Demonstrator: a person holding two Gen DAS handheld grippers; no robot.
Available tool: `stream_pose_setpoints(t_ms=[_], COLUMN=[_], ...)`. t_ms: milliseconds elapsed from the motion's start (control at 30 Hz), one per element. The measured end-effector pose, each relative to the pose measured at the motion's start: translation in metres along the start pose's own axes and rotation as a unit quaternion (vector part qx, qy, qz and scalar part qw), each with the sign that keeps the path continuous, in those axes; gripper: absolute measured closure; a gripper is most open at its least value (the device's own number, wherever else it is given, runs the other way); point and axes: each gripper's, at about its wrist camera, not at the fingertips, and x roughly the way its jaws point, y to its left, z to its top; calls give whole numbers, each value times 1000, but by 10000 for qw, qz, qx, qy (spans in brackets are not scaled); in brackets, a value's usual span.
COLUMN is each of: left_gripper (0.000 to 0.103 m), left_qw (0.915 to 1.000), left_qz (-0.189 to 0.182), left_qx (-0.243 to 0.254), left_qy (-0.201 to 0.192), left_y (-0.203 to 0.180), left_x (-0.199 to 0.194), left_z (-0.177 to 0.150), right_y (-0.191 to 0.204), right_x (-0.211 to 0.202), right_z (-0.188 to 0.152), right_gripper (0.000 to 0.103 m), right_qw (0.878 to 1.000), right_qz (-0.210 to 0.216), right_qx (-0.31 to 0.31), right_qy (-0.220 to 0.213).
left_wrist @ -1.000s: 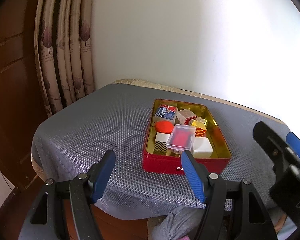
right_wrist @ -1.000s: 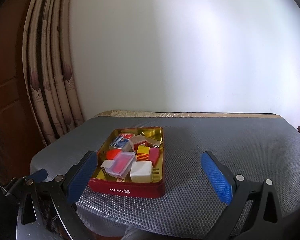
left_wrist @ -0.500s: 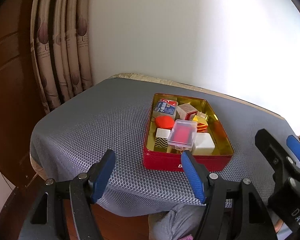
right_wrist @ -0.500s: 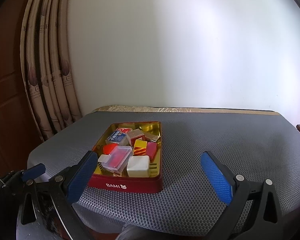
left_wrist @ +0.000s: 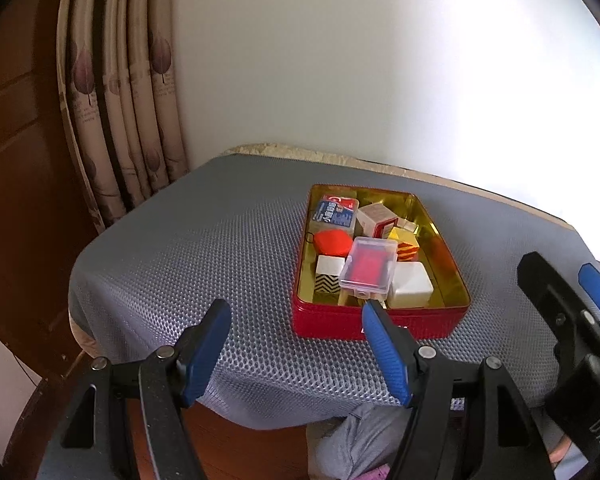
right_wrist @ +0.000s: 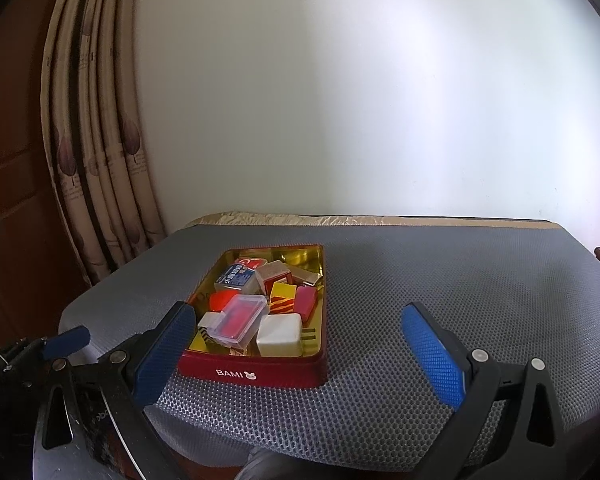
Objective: Organize rigid objects
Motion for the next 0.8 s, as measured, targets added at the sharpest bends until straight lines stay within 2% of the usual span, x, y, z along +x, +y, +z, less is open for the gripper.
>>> stream_pose_setpoints(t_ms=[333,800], left_gripper=[33,33], left_qw=[9992,9999], left_qz=[-1,-55], left_qx=[-389,-14], left_qy=[-12,-111], left_y=[14,1], left_x=[-5,-10], left_z=[5,5], right_y=[3,3], right_x=[-3,3], right_z=[3,1], right_gripper=[0,0], right_qw=[10000,9999], right_qz=[16,-32], right_qx=[6,68], right_qy=[-36,83])
